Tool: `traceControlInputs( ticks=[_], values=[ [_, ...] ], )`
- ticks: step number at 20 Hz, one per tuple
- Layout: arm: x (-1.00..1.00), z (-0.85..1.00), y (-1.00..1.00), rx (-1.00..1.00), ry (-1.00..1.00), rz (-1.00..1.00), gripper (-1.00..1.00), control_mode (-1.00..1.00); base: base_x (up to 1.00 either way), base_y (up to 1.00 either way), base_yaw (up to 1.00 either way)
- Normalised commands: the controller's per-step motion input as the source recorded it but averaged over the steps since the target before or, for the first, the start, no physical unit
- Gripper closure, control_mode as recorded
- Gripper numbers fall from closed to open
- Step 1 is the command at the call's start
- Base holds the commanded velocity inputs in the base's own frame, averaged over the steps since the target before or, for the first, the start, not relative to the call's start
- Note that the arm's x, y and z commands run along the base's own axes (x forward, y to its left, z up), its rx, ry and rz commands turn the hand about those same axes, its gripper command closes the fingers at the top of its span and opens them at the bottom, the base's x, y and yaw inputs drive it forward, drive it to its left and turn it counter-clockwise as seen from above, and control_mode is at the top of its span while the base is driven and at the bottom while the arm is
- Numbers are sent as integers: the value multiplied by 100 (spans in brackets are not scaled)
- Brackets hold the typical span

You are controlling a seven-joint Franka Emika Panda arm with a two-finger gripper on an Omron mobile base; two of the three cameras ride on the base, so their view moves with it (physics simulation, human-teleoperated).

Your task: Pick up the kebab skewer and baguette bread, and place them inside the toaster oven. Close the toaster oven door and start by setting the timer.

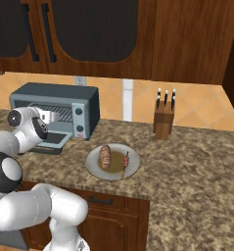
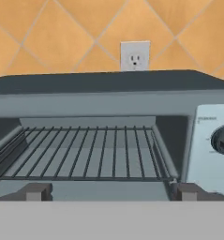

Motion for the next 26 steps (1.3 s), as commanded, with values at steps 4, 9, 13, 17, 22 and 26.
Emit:
traceControlInputs(
  ticks=[4,9,13,17,22,26],
  values=[
    [23,-14,35,-4,0,0,-100,-100,0,0,0],
    [39,-7,29,-1,0,0,-100,-100,0,0,0],
    [43,-1,1,2,6,-3,-100,-100,0,0,0],
    [13,-19,0,2,12,0,-100,-100,0,0,0],
    [7,-6,0,0,5,0,-100,-100,0,0,0],
    [29,0,0,0,0,0,-100,-100,0,0,0]
  ],
)
